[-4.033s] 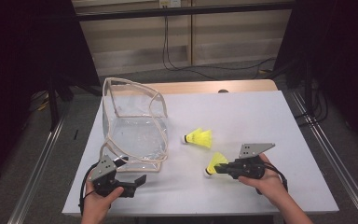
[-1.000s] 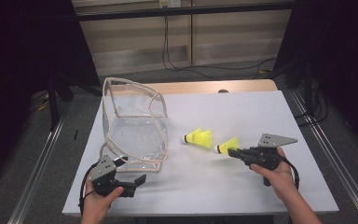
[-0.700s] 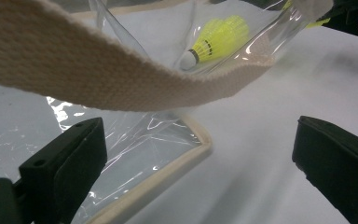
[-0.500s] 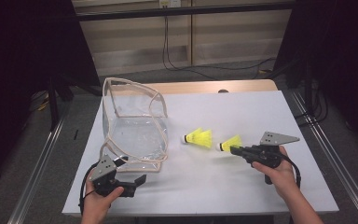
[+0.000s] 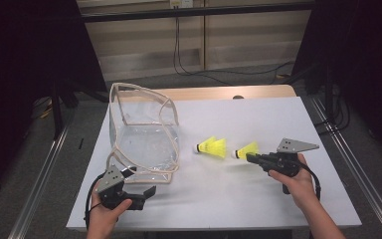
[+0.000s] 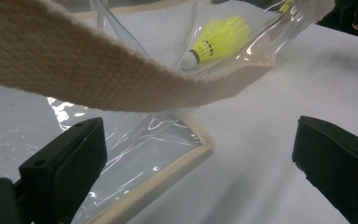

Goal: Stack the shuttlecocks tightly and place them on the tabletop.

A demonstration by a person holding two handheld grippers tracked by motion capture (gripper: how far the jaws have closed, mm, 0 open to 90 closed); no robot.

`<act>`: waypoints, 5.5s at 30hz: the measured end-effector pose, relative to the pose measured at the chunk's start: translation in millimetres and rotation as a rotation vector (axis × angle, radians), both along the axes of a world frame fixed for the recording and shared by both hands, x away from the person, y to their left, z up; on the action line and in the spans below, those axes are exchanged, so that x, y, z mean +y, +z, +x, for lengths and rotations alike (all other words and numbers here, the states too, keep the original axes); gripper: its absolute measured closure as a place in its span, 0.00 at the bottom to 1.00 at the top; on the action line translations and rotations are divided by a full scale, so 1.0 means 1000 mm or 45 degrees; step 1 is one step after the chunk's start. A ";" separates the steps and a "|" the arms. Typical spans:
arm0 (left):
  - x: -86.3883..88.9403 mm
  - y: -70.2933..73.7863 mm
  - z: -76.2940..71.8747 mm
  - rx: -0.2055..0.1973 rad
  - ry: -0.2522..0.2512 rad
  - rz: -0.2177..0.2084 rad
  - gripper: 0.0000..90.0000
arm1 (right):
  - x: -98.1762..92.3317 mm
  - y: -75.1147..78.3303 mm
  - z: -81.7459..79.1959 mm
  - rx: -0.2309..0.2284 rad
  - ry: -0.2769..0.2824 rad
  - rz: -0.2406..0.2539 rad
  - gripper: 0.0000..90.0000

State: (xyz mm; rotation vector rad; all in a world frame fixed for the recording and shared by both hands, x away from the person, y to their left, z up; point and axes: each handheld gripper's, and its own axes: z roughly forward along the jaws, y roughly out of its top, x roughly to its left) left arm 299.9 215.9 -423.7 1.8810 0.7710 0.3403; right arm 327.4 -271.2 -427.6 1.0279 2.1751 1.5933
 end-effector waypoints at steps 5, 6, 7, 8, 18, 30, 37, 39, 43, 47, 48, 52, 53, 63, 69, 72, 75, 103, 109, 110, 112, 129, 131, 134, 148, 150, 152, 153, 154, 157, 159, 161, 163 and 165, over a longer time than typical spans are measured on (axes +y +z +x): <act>0.000 0.000 0.000 0.002 0.000 -0.004 0.04 | 0.000 -0.001 0.002 -0.002 -0.005 0.003 0.99; 0.000 0.000 0.000 0.003 -0.002 -0.001 0.04 | 0.000 -0.001 0.003 -0.003 -0.007 0.002 0.99; 0.000 0.000 0.000 0.002 -0.002 0.000 0.04 | 0.000 -0.001 0.003 -0.001 -0.010 0.002 0.99; 0.000 0.000 0.000 0.003 -0.001 0.000 0.04 | 0.000 -0.001 0.003 -0.001 -0.012 0.003 0.99; 0.000 0.000 0.000 -0.001 0.000 0.003 0.03 | 0.000 -0.001 0.006 -0.002 -0.026 -0.002 0.99; 0.001 0.000 0.000 -0.001 0.003 0.003 0.03 | 0.006 -0.004 0.010 0.004 -0.033 -0.015 0.99; 0.001 0.000 0.000 -0.002 0.001 0.009 0.04 | 0.007 -0.003 0.013 0.002 -0.043 -0.018 0.99; 0.001 0.000 0.000 -0.001 0.001 0.007 0.04 | 0.009 -0.003 0.014 0.003 -0.047 -0.021 0.99; 0.000 0.000 0.000 -0.001 0.003 0.001 0.04 | 0.011 -0.003 0.016 0.004 -0.044 -0.021 0.99; 0.000 0.000 0.000 -0.001 -0.001 0.006 0.04 | 0.013 -0.003 0.018 0.006 -0.051 -0.020 0.99; 0.000 -0.001 0.000 -0.003 0.000 0.003 0.04 | 0.013 -0.003 0.018 0.006 -0.048 -0.021 0.99; 0.000 -0.001 0.000 -0.003 0.000 0.004 0.04 | 0.015 -0.004 0.020 0.011 -0.050 -0.029 0.99; 0.000 -0.001 0.000 -0.003 0.000 0.003 0.04 | 0.016 -0.005 0.020 0.012 -0.051 -0.033 0.99; 0.001 -0.001 0.000 -0.003 -0.001 0.005 0.04 | 0.020 -0.007 0.023 0.023 -0.056 -0.043 0.99; 0.001 -0.001 0.000 -0.001 0.003 0.001 0.04 | 0.022 -0.009 0.025 0.032 -0.064 -0.049 0.99; 0.001 0.000 0.000 -0.002 0.004 -0.001 0.04 | 0.023 -0.009 0.027 0.033 -0.067 -0.051 0.99; 0.001 0.000 0.000 0.000 0.003 0.003 0.04 | 0.025 -0.010 0.028 0.037 -0.072 -0.050 0.99; 0.000 -0.001 0.001 0.002 0.005 -0.001 0.03 | 0.033 -0.014 0.033 0.049 -0.102 -0.054 0.99; 0.000 -0.001 0.001 0.003 0.003 -0.002 0.04 | 0.035 -0.015 0.034 0.051 -0.108 -0.054 0.99; 0.000 -0.001 0.001 0.003 0.002 0.000 0.04 | 0.035 -0.015 0.034 0.054 -0.108 -0.053 0.99; 0.000 -0.001 0.001 0.002 0.000 0.002 0.03 | 0.036 -0.015 0.034 0.052 -0.105 -0.053 0.99; 0.000 -0.001 0.001 0.002 0.001 -0.001 0.04 | 0.043 -0.020 0.037 0.061 -0.103 -0.074 0.99; 0.000 -0.001 0.001 0.004 -0.002 0.001 0.03 | 0.043 -0.020 0.037 0.060 -0.104 -0.074 0.99; 0.000 -0.001 0.001 0.003 -0.002 0.000 0.04 | 0.044 -0.020 0.037 0.063 -0.101 -0.080 0.99; 0.000 -0.001 0.001 0.005 -0.002 0.005 0.04 | 0.050 -0.024 0.038 0.087 -0.078 -0.109 0.98; 0.000 -0.001 0.001 0.004 -0.003 0.002 0.03 | 0.050 -0.024 0.037 0.089 -0.074 -0.119 0.97; -0.001 -0.001 0.001 0.004 -0.001 -0.001 0.04 | 0.050 -0.025 0.037 0.096 -0.071 -0.128 0.97; -0.001 -0.002 0.001 0.004 -0.002 -0.001 0.04 | 0.050 -0.025 0.037 0.103 -0.068 -0.131 0.96; -0.001 -0.002 0.001 0.004 -0.002 -0.001 0.03 | 0.050 -0.025 0.037 0.109 -0.064 -0.133 0.96; -0.001 -0.001 0.001 0.004 -0.002 -0.003 0.04 | 0.050 -0.025 0.036 0.119 -0.059 -0.156 0.93; -0.001 -0.001 0.001 0.006 0.000 0.001 0.04 | 0.050 -0.025 0.035 0.123 -0.060 -0.163 0.91; -0.001 -0.001 0.001 0.005 -0.001 0.002 0.03 | 0.049 -0.025 0.035 0.132 -0.063 -0.171 0.90; -0.001 -0.001 0.001 0.003 0.000 -0.001 0.04 | 0.049 -0.026 0.034 0.133 -0.063 -0.176 0.89; -0.001 -0.001 0.001 0.003 0.001 -0.002 0.03 | 0.048 -0.026 0.034 0.141 -0.064 -0.178 0.87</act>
